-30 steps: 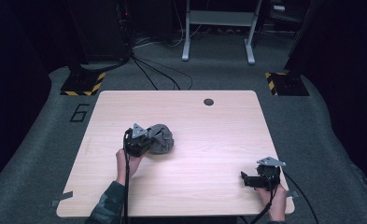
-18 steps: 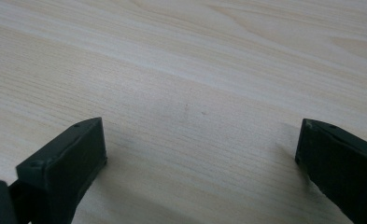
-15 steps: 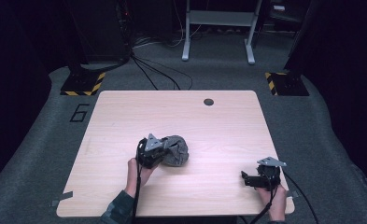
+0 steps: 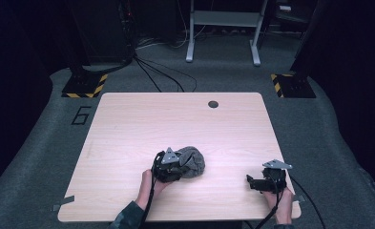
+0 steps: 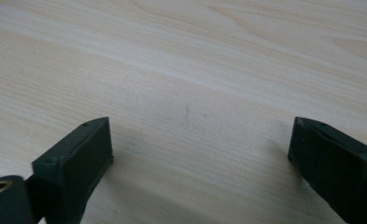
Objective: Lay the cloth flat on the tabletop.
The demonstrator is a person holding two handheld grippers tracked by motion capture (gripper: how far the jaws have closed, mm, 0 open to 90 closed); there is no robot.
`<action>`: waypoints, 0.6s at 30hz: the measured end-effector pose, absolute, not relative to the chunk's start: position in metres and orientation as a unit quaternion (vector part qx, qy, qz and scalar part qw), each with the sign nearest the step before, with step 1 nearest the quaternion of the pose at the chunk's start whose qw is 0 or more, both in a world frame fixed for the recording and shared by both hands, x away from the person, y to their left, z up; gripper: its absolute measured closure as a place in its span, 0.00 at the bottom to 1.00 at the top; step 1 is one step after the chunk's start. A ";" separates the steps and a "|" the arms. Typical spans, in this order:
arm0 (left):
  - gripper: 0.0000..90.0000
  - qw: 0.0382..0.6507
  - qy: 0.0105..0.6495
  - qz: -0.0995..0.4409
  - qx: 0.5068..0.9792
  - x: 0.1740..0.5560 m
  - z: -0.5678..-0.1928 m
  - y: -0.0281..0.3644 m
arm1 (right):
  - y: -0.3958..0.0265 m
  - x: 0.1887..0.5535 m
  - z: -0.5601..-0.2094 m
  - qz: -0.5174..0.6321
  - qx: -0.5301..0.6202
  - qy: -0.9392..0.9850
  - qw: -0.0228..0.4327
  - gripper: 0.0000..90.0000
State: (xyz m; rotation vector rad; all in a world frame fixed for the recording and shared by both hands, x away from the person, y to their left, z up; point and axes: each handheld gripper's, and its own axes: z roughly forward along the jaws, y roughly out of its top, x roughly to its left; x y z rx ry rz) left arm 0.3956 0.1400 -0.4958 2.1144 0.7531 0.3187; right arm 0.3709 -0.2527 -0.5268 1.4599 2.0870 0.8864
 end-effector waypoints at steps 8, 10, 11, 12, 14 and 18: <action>0.31 0.446 0.330 0.139 0.820 0.395 -0.482 0.174 | -0.217 0.371 -0.494 0.386 0.489 0.760 0.186 0.14; 0.31 0.450 0.339 0.142 0.814 0.399 -0.479 0.181 | -0.201 0.373 -0.485 0.394 0.469 0.768 0.186 0.16; 0.31 0.450 0.339 0.142 0.814 0.399 -0.479 0.181 | -0.201 0.373 -0.485 0.394 0.469 0.768 0.186 0.16; 0.32 0.449 0.340 0.145 0.813 0.401 -0.477 0.184 | -0.185 0.374 -0.477 0.404 0.450 0.776 0.178 0.18; 0.32 0.451 0.348 0.140 0.810 0.408 -0.475 0.189 | -0.169 0.375 -0.470 0.413 0.434 0.781 0.177 0.20; 0.35 0.438 0.356 0.129 0.815 0.428 -0.475 0.196 | -0.146 0.377 -0.463 0.422 0.409 0.791 0.168 0.25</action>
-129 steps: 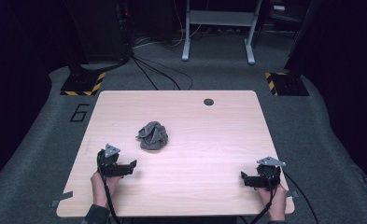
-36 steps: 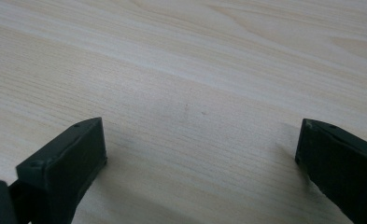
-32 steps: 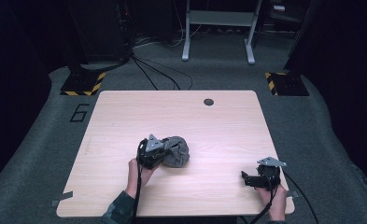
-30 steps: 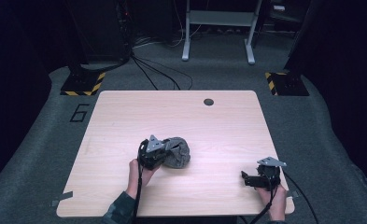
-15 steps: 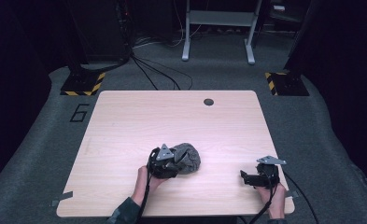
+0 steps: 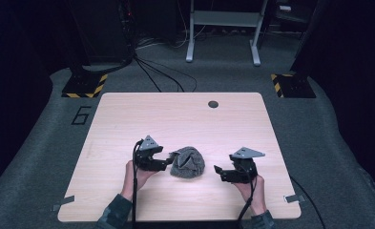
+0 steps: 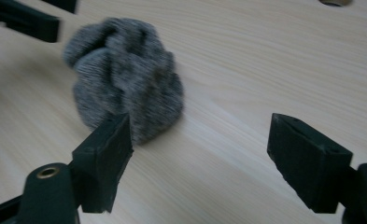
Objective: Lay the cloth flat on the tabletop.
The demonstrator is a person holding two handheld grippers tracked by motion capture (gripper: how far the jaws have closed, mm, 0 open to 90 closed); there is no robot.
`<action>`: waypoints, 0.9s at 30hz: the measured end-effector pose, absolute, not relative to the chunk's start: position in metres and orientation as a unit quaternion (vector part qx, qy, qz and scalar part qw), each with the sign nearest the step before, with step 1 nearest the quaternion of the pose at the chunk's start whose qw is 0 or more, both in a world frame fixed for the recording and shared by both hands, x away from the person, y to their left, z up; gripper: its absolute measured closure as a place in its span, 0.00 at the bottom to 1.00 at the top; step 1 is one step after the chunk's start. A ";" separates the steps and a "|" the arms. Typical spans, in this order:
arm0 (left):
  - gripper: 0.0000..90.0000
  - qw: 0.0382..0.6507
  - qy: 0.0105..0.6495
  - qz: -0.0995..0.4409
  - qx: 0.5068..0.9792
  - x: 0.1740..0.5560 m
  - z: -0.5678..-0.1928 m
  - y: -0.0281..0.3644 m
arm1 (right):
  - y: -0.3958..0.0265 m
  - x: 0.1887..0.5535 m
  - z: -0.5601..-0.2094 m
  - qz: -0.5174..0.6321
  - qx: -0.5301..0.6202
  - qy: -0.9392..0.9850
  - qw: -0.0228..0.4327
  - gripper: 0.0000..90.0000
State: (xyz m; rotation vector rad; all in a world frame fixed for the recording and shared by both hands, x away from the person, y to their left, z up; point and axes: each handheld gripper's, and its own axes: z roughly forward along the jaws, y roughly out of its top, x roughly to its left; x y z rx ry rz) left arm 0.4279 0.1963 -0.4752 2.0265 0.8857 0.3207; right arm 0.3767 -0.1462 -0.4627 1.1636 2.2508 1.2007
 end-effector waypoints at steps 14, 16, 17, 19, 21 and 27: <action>0.38 0.392 0.329 0.106 0.853 0.452 -0.491 0.174 | -0.064 0.368 -0.460 0.409 0.333 0.832 0.171 0.54; 0.46 0.393 0.327 0.099 0.854 0.453 -0.492 0.173 | -0.058 0.371 -0.464 0.399 0.326 0.839 0.174 0.58; 0.46 0.394 0.329 0.101 0.852 0.454 -0.494 0.172 | -0.058 0.371 -0.464 0.399 0.326 0.839 0.174 0.58; 0.64 0.394 0.330 0.095 0.852 0.456 -0.496 0.171 | -0.054 0.373 -0.466 0.392 0.325 0.842 0.178 0.60; 0.73 0.396 0.330 0.091 0.852 0.456 -0.498 0.169 | -0.051 0.376 -0.470 0.381 0.325 0.845 0.185 0.63; 0.95 0.411 0.333 0.091 0.844 0.454 -0.499 0.163 | -0.047 0.381 -0.480 0.357 0.333 0.849 0.201 0.82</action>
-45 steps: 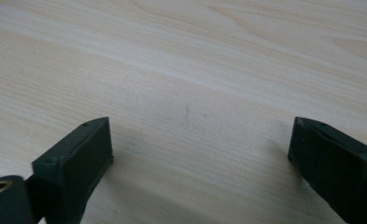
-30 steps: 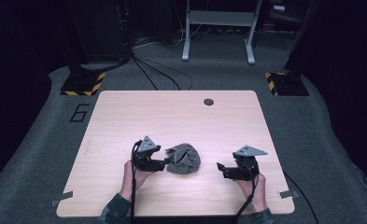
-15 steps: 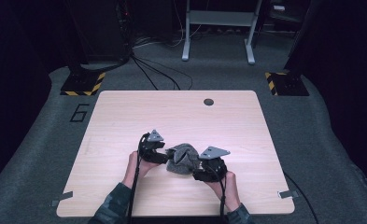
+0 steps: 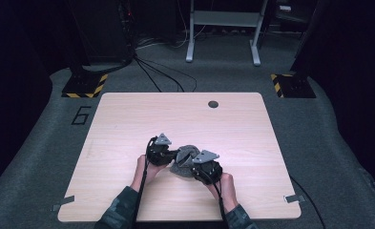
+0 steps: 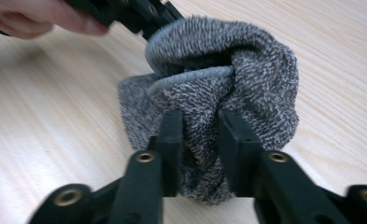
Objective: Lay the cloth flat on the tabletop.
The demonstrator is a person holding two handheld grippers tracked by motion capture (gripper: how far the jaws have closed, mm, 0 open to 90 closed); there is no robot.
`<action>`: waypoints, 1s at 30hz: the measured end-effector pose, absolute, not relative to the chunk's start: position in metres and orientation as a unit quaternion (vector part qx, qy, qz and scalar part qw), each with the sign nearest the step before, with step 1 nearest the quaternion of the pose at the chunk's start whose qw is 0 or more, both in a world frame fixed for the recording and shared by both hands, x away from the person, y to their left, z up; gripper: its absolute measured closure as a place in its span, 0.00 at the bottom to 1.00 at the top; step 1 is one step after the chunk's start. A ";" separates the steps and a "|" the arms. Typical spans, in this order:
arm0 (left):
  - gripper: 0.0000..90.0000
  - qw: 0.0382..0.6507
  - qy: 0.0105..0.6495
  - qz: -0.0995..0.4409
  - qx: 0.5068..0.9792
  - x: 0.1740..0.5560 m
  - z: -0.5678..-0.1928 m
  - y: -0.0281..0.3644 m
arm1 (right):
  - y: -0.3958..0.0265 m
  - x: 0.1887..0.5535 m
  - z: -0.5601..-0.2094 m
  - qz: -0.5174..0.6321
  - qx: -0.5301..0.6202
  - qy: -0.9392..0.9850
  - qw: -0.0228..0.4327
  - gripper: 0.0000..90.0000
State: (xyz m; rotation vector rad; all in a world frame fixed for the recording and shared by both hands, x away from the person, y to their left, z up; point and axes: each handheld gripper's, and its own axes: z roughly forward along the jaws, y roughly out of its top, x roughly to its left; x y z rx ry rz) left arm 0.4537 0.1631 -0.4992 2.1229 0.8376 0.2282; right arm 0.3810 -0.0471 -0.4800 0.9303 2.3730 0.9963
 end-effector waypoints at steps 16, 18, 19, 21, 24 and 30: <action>1.00 0.419 0.346 0.111 0.832 0.443 -0.494 0.176 | -0.095 0.382 -0.479 0.381 0.373 0.816 0.223 0.95; 1.00 0.422 0.337 0.106 0.835 0.442 -0.493 0.176 | -0.099 0.382 -0.480 0.382 0.373 0.817 0.220 0.95; 0.99 0.425 0.334 0.105 0.835 0.442 -0.493 0.173 | -0.099 0.382 -0.480 0.380 0.378 0.816 0.215 0.95; 0.84 0.422 0.324 0.099 0.841 0.442 -0.492 0.168 | -0.099 0.382 -0.482 0.379 0.377 0.817 0.216 0.95; 0.64 0.418 0.311 0.095 0.848 0.442 -0.491 0.159 | -0.098 0.381 -0.483 0.378 0.374 0.819 0.216 0.95; 0.52 0.408 0.293 0.116 0.857 0.447 -0.491 0.140 | -0.097 0.380 -0.484 0.379 0.371 0.820 0.217 0.95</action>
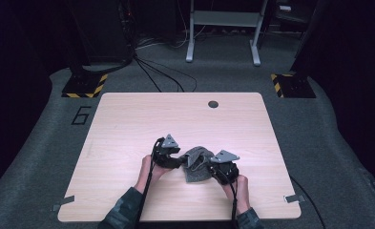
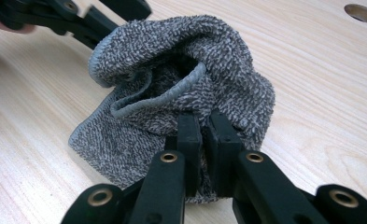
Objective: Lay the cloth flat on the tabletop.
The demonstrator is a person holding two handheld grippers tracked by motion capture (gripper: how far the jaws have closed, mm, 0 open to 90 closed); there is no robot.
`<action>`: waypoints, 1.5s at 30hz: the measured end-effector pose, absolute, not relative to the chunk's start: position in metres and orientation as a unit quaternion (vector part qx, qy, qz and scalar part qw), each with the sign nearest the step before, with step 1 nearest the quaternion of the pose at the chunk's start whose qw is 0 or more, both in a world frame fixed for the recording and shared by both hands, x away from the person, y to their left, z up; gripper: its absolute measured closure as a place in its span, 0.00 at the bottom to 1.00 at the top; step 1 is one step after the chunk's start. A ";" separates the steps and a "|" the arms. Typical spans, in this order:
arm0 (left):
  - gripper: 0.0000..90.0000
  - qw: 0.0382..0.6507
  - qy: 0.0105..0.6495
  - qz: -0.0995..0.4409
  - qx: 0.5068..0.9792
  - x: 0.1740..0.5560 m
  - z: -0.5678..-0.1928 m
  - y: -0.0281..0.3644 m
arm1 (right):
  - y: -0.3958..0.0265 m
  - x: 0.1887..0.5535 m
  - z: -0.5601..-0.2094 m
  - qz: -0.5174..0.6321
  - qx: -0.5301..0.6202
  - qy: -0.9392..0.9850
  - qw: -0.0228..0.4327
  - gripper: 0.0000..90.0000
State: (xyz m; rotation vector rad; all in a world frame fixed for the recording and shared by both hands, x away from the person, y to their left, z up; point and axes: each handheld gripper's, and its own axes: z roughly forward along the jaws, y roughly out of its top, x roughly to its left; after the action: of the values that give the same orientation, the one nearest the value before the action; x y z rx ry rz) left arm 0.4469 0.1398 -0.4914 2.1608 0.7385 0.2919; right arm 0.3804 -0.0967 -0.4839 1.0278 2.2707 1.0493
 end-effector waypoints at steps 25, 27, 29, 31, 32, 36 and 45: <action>0.98 0.423 0.334 0.156 0.828 0.438 -0.483 0.174 | -0.140 0.382 -0.474 0.384 0.412 0.788 0.249 0.96; 0.98 0.423 0.334 0.157 0.828 0.438 -0.483 0.176 | -0.141 0.383 -0.474 0.384 0.411 0.788 0.251 0.95; 0.98 0.422 0.336 0.157 0.827 0.437 -0.483 0.178 | -0.147 0.384 -0.474 0.378 0.422 0.784 0.254 0.96; 0.98 0.422 0.337 0.158 0.827 0.436 -0.483 0.181 | -0.151 0.387 -0.474 0.377 0.426 0.781 0.256 0.96; 0.98 0.420 0.338 0.158 0.828 0.436 -0.482 0.182 | -0.151 0.387 -0.474 0.377 0.426 0.781 0.256 0.96; 0.98 0.422 0.341 0.162 0.824 0.433 -0.481 0.187 | -0.160 0.392 -0.475 0.372 0.437 0.777 0.260 0.96; 0.88 0.409 0.334 0.152 0.836 0.430 -0.483 0.186 | -0.168 0.399 -0.482 0.360 0.465 0.771 0.246 0.79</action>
State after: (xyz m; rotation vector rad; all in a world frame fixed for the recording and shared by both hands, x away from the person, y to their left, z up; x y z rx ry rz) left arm 0.4304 0.1859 -0.4830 2.1059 0.8410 0.3819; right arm 0.3994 -0.1680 -0.4824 1.2696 2.1029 0.9814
